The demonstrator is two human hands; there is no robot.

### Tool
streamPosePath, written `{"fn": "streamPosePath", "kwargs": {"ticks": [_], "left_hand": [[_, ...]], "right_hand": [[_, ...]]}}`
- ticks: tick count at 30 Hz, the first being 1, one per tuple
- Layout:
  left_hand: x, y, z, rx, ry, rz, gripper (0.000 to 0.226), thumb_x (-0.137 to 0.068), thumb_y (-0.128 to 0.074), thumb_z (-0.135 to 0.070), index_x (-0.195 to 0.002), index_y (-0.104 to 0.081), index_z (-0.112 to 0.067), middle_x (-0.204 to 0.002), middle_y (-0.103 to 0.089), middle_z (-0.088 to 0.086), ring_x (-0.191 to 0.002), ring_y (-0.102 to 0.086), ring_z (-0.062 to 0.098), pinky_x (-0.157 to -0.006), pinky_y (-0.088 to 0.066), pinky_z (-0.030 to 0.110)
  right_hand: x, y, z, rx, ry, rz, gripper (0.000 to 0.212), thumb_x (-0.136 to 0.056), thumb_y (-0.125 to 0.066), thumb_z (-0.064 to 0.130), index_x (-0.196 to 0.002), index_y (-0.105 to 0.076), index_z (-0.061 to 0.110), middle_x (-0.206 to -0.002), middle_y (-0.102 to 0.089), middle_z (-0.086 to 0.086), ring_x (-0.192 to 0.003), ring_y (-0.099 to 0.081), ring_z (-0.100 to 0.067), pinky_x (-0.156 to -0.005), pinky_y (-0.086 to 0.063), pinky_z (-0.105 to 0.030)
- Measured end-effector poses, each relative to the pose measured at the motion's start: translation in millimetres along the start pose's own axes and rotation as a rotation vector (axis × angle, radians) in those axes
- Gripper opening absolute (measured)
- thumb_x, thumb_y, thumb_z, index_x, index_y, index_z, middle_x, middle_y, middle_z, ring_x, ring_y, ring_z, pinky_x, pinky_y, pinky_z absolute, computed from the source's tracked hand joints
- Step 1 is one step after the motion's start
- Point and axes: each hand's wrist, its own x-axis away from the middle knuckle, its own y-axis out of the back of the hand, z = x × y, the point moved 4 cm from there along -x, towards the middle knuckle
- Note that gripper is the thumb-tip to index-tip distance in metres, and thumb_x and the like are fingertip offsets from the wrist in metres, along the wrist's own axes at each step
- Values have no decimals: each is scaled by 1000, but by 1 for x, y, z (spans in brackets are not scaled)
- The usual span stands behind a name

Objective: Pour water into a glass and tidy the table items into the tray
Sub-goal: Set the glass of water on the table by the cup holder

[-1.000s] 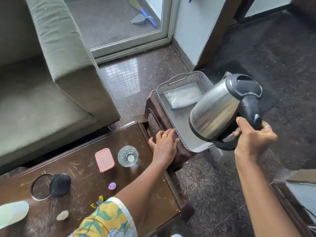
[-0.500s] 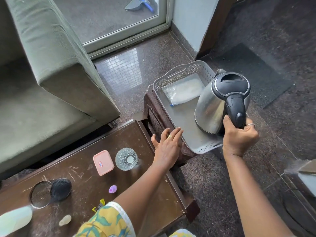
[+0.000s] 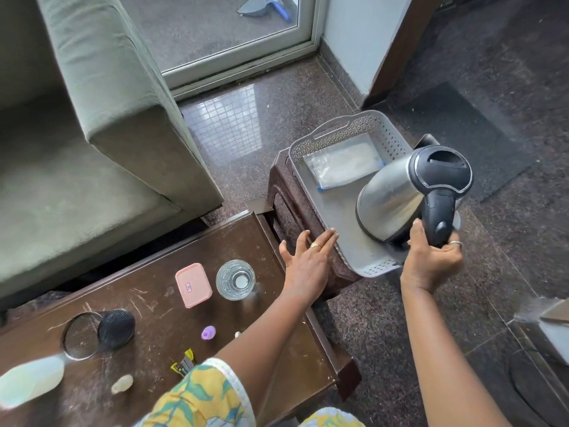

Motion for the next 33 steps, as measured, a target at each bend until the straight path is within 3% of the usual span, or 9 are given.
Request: {"fn": "streamPosePath", "kwargs": {"ticks": [5, 8, 10, 14, 18, 22, 26, 30, 33], "left_hand": [[9, 0, -4, 87, 32, -25, 53, -96, -38, -22, -143, -17, -36, -152, -18, -20, -140, -13, 22, -105, -7, 61], [21, 1, 11, 164, 120, -103, 49, -95, -41, -28, -141, -26, -31, -150, -26, -15, -138, -21, 17, -107, -13, 53], [31, 0, 32, 204, 212, -155, 51, -94, -45, -28, -142, -27, -25, -150, -28, -9, -137, -25, 15, -110, -17, 47], [57, -2, 83, 329, 373, -253, 66, -89, -53, -20, -144, -19, -11, -152, -24, 7, -139, -22, 23, -115, -19, 36], [86, -6, 132, 377, 538, -309, 79, -85, -60, -14, -146, -9, -5, -153, -18, 14, -142, -16, 26, -117, -13, 35], [105, -18, 169, 506, 607, -262, 86, -81, -68, -22, -145, -13, -7, -154, -19, 10, -143, -14, 23, -116, -10, 31], [115, -23, 187, 647, 555, -223, 71, -83, -67, -21, -142, -28, -12, -148, -34, 6, -138, -27, 20, -115, -20, 33], [122, -12, 192, 707, 456, -262, 50, -84, -60, -10, -132, -45, -13, -134, -51, 5, -126, -43, 20, -110, -28, 29], [132, -2, 195, 693, 375, -257, 45, -85, -56, -6, -129, -48, -12, -129, -55, 6, -122, -45, 20, -105, -29, 25]], "right_hand": [[18, 9, 15, 220, 256, -71, 54, -77, -71, 27, -120, -52, 1, -119, -51, -28, -110, -44, -36, -90, -39, -39], [58, 4, 26, 196, 649, -44, 40, -78, -68, 15, -114, -52, 4, -118, -39, -18, -103, -40, -32, -88, -44, -46], [91, -15, 27, 160, 800, 187, 31, -76, -69, 4, -105, -60, 0, -115, -40, -13, -99, -46, -35, -82, -50, -49], [164, -63, 11, 295, 758, 837, 44, -70, -73, 4, -111, -61, -2, -116, -53, -22, -107, -49, -33, -89, -50, -51], [221, -100, -12, 460, 549, 1279, 84, -77, -70, 23, -145, -24, 6, -145, -26, -14, -134, -25, -32, -111, -27, -38], [252, -132, -20, 643, 533, 1489, 115, -67, -77, 23, -150, 3, 17, -155, -3, -15, -143, -4, -35, -116, -19, -44], [274, -145, -24, 758, 631, 1550, 111, -69, -79, 18, -149, -2, 32, -153, -4, -9, -138, -14, -35, -105, -36, -47], [281, -151, -18, 741, 631, 1397, 88, -71, -78, 25, -142, -25, 29, -135, -25, -8, -119, -36, -36, -95, -44, -45], [287, -147, -13, 779, 608, 1337, 92, -67, -82, 28, -143, -29, 25, -132, -30, -10, -115, -40, -38, -96, -42, -41]]}}
